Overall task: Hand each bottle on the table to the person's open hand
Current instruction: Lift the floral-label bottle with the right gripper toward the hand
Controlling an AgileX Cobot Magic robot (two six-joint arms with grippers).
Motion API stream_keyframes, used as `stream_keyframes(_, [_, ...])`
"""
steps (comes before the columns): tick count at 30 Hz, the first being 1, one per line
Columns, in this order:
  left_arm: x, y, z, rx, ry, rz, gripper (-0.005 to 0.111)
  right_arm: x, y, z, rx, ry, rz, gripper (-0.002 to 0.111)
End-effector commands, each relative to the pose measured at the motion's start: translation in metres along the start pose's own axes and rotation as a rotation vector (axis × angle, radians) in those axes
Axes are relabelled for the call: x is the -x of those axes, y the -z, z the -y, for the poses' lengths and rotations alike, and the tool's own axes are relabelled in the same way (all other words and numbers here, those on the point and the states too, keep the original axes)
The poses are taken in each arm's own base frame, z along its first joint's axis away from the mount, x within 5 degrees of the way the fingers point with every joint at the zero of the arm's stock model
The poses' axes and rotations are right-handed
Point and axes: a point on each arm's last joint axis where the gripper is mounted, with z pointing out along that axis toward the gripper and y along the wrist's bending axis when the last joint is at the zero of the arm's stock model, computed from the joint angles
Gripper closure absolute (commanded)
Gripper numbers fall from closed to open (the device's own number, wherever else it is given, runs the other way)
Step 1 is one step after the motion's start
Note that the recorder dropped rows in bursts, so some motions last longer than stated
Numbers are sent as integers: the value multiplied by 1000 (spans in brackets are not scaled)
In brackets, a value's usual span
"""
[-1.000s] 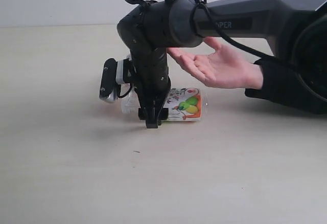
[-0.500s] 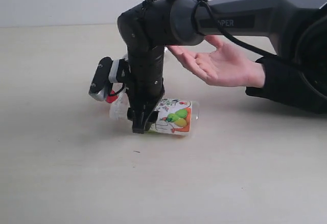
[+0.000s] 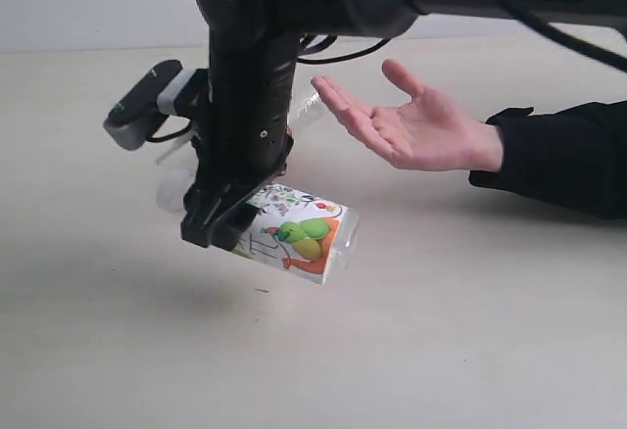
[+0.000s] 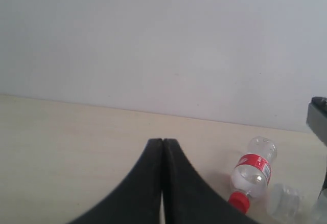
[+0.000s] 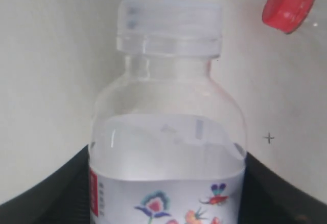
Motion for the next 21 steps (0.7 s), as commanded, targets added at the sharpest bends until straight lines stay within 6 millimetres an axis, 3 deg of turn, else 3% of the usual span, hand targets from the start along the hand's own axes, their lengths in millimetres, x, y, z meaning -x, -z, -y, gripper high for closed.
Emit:
stream_keyframes(1, [1, 1, 0, 3, -6, 7, 107, 0, 53, -19, -43, -100, 91, 108])
stream_keyframes(4, [1, 1, 0, 3, -6, 7, 107, -10, 87, -22, -86, -291, 132, 108])
stream_keyframes(13, [1, 1, 0, 3, -6, 7, 107, -50, 181, -28, -238, -478, 315, 108])
stream_keyframes(17, [1, 1, 0, 3, -6, 7, 107, -63, 196, -12, -279, -622, 360, 108])
stream_keyframes(21, [1, 1, 0, 3, -6, 7, 107, -69, 193, 7, -284, -726, 353, 108])
